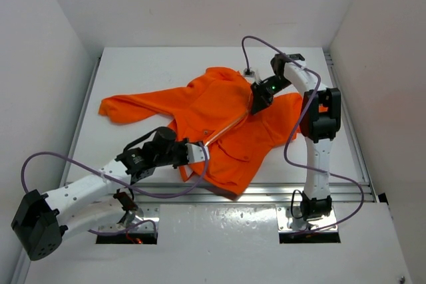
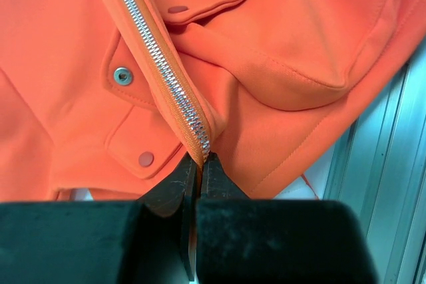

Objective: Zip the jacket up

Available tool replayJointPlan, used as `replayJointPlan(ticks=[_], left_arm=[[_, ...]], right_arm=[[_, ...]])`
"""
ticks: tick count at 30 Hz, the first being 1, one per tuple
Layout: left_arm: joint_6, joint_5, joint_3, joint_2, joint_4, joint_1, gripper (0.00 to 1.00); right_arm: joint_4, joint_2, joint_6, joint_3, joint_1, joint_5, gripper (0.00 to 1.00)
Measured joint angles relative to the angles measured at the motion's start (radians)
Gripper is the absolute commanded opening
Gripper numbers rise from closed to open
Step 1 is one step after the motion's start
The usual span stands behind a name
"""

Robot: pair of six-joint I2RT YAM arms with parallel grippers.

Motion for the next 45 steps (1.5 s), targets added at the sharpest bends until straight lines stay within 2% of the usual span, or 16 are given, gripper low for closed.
replayJointPlan(ticks=[8,12,26,36,37,40,41,42,43,44,45], left_arm=[[-0.045,-0.098,-0.002,-0.023,-0.019,0.0,0.0],[-0.073,-0.158,-0.008,-0.054,-0.021,0.0,0.0],[-0.226,-0.446,-0.022,-0.082,-0.033,0.008,0.0],[-0.3,-0.536,-0.024,-0.073,0.013,0.037,0.0],[-0.305,-0.539,-0.024,-0.065,0.021,0.043,0.06],[-0.318,-0.57,-0.016,-0.018,0.028,0.066,0.6],[-0.32,-0.583,-0.009,0.0,0.018,0.08,0.88],[-0.327,-0.595,0.003,0.022,0.014,0.097,1.0],[-0.334,-0.597,0.02,0.045,0.012,0.11,1.0],[-0.343,-0.595,0.042,0.066,0.011,0.122,1.0],[-0.349,-0.594,0.068,0.086,0.015,0.129,1.0]], right_arm=[[0.245,0.048,0.257,0.061,-0.055,0.141,0.0],[0.34,0.058,0.333,0.084,-0.067,0.211,0.0],[0.562,0.107,0.473,0.159,-0.111,0.458,0.0],[0.577,0.116,0.518,0.17,-0.128,0.484,0.0],[0.578,0.116,0.521,0.171,-0.128,0.486,0.0],[0.603,0.116,0.534,0.174,-0.13,0.513,0.37],[0.625,0.116,0.537,0.175,-0.137,0.526,0.61],[0.64,0.114,0.542,0.175,-0.148,0.537,0.66],[0.657,0.106,0.542,0.172,-0.164,0.542,0.71],[0.683,0.086,0.545,0.145,-0.181,0.542,0.81],[0.702,0.048,0.55,0.095,-0.195,0.537,0.84]])
